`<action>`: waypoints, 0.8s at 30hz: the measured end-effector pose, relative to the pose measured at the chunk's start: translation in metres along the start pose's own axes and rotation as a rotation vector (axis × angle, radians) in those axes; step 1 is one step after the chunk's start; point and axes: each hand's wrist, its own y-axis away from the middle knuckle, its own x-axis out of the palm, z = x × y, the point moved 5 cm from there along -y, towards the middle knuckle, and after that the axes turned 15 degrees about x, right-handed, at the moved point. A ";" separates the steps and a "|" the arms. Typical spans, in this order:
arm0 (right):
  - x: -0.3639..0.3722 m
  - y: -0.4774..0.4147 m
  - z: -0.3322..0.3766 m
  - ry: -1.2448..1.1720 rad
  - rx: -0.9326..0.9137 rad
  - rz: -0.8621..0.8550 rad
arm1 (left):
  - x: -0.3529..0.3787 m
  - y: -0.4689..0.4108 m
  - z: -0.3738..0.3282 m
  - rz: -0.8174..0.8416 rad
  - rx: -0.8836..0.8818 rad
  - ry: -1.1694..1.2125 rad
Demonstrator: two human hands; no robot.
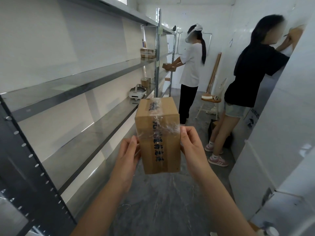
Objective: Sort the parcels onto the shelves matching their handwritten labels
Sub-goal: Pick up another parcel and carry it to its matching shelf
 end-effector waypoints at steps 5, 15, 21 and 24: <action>-0.006 0.000 -0.015 0.012 0.047 0.056 | -0.007 -0.005 0.003 -0.036 -0.021 -0.027; -0.001 -0.003 -0.020 -0.003 0.063 0.226 | -0.015 -0.008 -0.004 0.010 0.026 -0.093; 0.002 -0.003 -0.012 0.040 0.055 0.109 | -0.018 0.005 -0.005 0.049 0.101 -0.266; 0.005 -0.001 -0.006 0.072 -0.021 0.096 | -0.019 0.017 -0.005 0.048 0.121 -0.287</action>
